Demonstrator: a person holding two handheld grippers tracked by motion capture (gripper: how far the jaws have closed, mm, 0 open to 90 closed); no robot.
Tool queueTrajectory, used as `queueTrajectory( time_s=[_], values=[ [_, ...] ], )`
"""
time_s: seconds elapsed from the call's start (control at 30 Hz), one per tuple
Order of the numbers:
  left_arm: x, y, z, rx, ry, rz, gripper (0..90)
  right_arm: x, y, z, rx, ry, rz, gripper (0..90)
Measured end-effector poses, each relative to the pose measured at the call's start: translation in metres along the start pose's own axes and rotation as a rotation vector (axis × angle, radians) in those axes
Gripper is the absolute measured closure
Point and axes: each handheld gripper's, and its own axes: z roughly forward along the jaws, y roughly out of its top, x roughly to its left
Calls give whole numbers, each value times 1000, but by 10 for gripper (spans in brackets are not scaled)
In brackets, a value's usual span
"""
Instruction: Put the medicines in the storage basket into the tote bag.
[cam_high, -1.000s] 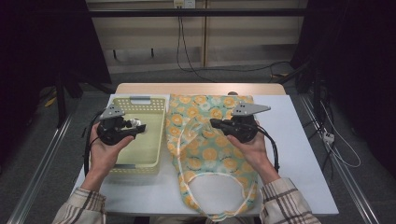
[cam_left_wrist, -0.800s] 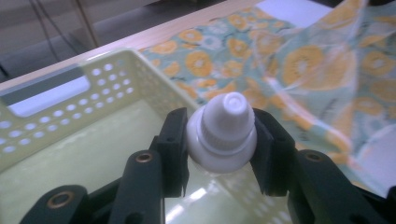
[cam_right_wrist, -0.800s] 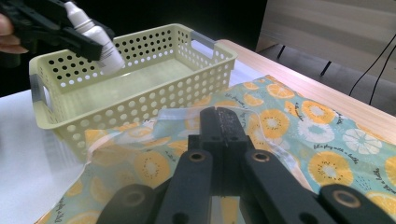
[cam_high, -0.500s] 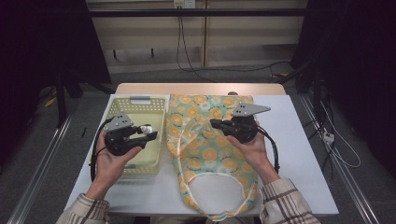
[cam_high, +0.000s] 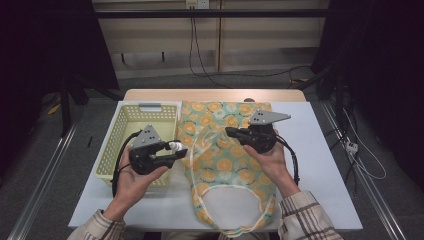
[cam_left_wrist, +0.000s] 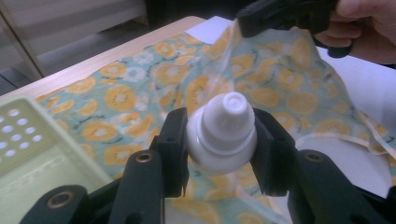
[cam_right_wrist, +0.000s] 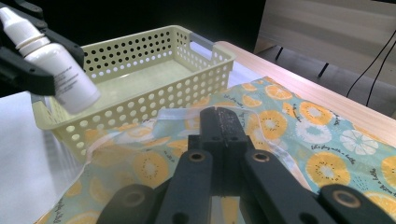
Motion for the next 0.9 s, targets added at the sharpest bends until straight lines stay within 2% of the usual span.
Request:
queueTrajectory(
  time_s=[0.07, 0.2, 0.23, 0.3, 0.4, 0.6, 0.73, 0.8, 0.9],
  values=[
    [-5, 2, 4, -1, -18, -1, 605, 1, 0, 0, 2, 3, -1, 900],
    [-13, 6, 14, 9, -31, 25, 605, 1, 0, 0, -1, 5, -4, 900],
    [-16, 7, 17, 8, -44, 15, 605, 1, 1, 0, -1, 6, -4, 900],
    [-20, 10, 24, 20, -49, 36, 605, 1, 1, 0, -1, 5, -3, 900],
    [-28, 14, 36, 16, -76, 28, 605, 0, 1, -1, -3, 4, -3, 900],
    [-34, 22, 45, 12, -90, 43, 605, 0, 2, -2, -9, 5, -6, 900],
    [-35, 21, 61, 25, -91, 52, 604, 0, 1, -1, -3, 3, -5, 900],
    [-34, 19, 69, 25, -100, 31, 604, 1, 1, 0, 0, 4, -8, 900],
    [-35, 18, 78, 42, -104, 40, 604, 1, 2, 0, -3, 7, -9, 900]
  ],
)
